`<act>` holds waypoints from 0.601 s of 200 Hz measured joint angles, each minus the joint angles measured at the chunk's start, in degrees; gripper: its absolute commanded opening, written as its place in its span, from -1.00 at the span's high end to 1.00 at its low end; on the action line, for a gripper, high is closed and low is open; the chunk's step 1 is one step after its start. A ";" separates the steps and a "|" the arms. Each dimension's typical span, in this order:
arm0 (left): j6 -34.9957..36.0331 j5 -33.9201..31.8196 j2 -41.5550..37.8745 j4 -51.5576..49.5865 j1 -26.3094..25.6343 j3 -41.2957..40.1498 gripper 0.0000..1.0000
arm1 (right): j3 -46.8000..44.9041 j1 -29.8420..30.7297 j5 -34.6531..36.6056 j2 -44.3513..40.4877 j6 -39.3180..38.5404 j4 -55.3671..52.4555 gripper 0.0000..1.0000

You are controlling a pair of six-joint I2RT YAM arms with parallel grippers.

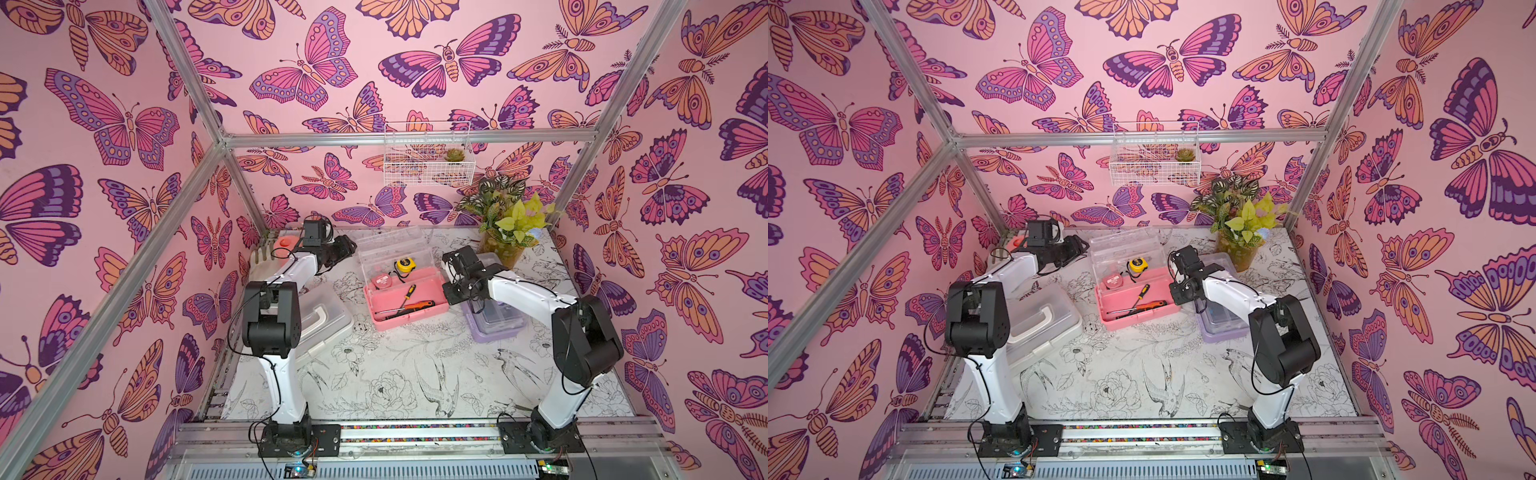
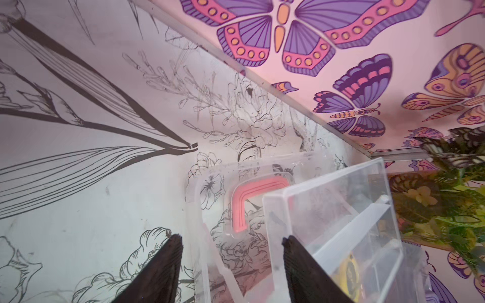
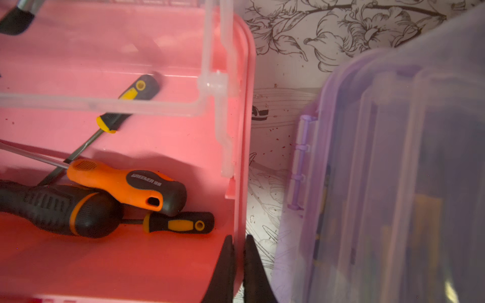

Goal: Close toolboxes
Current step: Move the toolbox to the center of the board.

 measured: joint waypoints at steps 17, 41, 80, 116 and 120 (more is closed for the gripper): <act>0.20 -0.20 1.64 -1.27 0.00 0.46 -0.09 | 0.22 0.09 0.24 0.17 -0.44 -0.15 1.00; 0.28 -1.20 3.06 -2.40 0.00 0.79 0.00 | 0.48 0.11 0.28 0.31 -0.72 -0.46 1.00; 0.92 -3.30 4.70 -3.76 0.00 2.40 0.11 | 0.50 0.13 0.31 0.33 -1.16 -0.46 1.00; 1.81 -3.67 8.46 -3.80 0.00 5.88 0.23 | 0.50 0.15 0.26 0.31 -1.75 -0.44 1.00; 2.05 -3.63 8.87 -3.91 0.00 6.27 0.27 | 0.52 0.15 0.24 0.33 -1.84 -0.42 1.00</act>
